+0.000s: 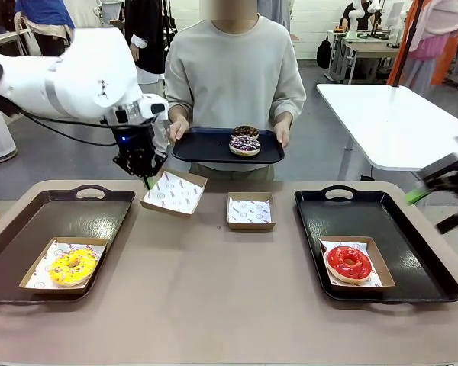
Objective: Individually package the donuts and arrange them on the tray.
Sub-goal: Place the picked Paper togo box on the Handle tray while simultaneously picking up another Paper togo box from the table with the other hand.
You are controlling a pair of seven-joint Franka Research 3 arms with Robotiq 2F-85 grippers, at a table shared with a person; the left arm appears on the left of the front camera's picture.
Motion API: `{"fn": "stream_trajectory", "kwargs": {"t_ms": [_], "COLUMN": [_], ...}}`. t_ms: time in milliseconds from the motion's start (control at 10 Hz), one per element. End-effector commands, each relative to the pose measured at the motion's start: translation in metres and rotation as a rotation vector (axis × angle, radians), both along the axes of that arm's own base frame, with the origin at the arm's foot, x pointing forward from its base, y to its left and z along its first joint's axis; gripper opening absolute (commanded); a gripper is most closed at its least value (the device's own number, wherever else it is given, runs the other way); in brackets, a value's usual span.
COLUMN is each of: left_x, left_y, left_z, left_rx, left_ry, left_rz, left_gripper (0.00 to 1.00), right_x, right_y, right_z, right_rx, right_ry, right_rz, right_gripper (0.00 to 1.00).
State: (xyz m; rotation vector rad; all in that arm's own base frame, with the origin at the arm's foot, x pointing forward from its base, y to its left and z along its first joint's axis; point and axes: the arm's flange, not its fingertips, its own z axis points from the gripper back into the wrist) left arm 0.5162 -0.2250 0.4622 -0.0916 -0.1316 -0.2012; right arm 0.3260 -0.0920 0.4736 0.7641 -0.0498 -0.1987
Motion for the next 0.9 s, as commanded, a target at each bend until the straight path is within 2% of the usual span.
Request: {"fn": "stream_trajectory", "kwargs": {"t_ms": [0,200,600,700,800], "left_x": [-0.015,-0.011,0.006,0.01,0.015], "left_y": [-0.001,-0.006,-0.026,-0.029,-0.031], "left_z": [0.02,0.041,0.053,0.052,0.05], "left_rx": [0.001,-0.008,-0.02,-0.008,-0.005], "left_ry": [-0.02,-0.027,-0.023,-0.021,-0.014], "left_rz": [-0.005,0.07,0.175,0.207,0.23], "left_gripper": [0.0,0.0,0.0,0.0,0.0], "right_x": [0.002,-0.001,0.004,0.003,0.0], "right_y": [-0.057,-0.105,-0.154,-0.158,-0.16], "right_z": [-0.001,-0.012,-0.043,-0.049,-0.055], "right_rx": [0.212,0.326,0.443,0.453,0.453], "right_ry": [-0.009,0.006,-0.006,-0.034,-0.101], "right_rz": [-0.041,-0.08,-0.125,-0.133,-0.145], "right_gripper": [1.0,1.0,1.0,1.0,1.0]}}
